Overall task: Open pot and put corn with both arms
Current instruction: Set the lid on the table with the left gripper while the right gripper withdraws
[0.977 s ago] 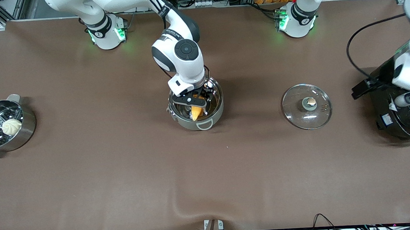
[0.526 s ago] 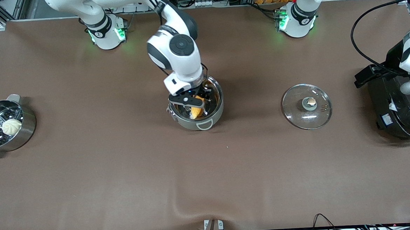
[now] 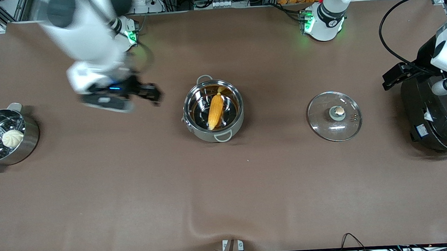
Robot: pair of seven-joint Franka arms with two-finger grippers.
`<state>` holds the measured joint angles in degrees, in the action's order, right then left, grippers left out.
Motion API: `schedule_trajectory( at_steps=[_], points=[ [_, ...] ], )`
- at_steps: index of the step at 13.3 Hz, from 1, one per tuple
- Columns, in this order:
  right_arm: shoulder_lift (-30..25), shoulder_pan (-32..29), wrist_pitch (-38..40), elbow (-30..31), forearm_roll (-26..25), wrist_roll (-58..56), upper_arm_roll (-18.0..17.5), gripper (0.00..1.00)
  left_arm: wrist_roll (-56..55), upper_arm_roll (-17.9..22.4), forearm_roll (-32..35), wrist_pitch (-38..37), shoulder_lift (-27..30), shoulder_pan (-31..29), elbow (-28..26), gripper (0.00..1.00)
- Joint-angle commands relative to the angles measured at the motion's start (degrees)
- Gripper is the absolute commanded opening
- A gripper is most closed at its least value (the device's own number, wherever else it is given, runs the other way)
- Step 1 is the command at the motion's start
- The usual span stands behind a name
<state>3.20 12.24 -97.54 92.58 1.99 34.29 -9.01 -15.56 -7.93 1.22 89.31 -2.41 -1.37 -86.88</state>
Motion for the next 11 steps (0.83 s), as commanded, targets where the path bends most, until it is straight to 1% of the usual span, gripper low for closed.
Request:
schedule_trajectory(
  at_steps=[1,2,3,4,6,7,8,9,11],
  points=[
    [-4.77,-10.01,4.19,1.99,1.61,-14.37,-0.75,1.0,1.59,1.7,-0.87,-1.07,0.56,1.29,0.13,1.0],
    [-5.65,-12.74,5.33,1.99,1.35,-19.39,-0.4,1.0,1.67,1.61,-0.87,-0.98,0.21,1.11,0.22,1.0],
    [-6.36,-13.55,5.95,2.08,1.0,-24.22,2.3,1.0,1.68,1.52,-0.87,-0.98,0.12,1.02,0.13,1.0],
    [-7.23,-13.04,5.87,2.43,1.17,-28.36,6.59,1.0,1.68,1.52,-0.87,-1.07,0.04,1.02,0.13,1.0],
    [-7.68,-12.5,5.7,2.61,0.39,-34.27,11.27,1.0,1.85,1.43,-1.83,-1.07,0.12,0.85,0.22,1.0],
    [-8.46,-12.94,5.26,3.39,-0.92,-36.47,12.16,1.0,2.98,1.69,-2.88,-0.98,0.12,0.76,0.3,1.0],
    [-9.34,-13.29,4.56,4.35,-3.46,-39.19,12.35,1.0,4.99,1.95,-2.81,-0.98,0.12,0.76,0.39,1.0],
    [-9.61,-13.99,4.47,4.45,-4.35,-40.34,12.35,1.0,6.23,2.04,-2.81,-1.07,0.12,0.67,0.39,1.0],
    [-9.7,-14.0,4.82,4.63,-4.45,-40.36,12.35,1.0,7.21,2.04,-2.45,-1.07,0.04,0.76,0.31,1.0]
  ],
)
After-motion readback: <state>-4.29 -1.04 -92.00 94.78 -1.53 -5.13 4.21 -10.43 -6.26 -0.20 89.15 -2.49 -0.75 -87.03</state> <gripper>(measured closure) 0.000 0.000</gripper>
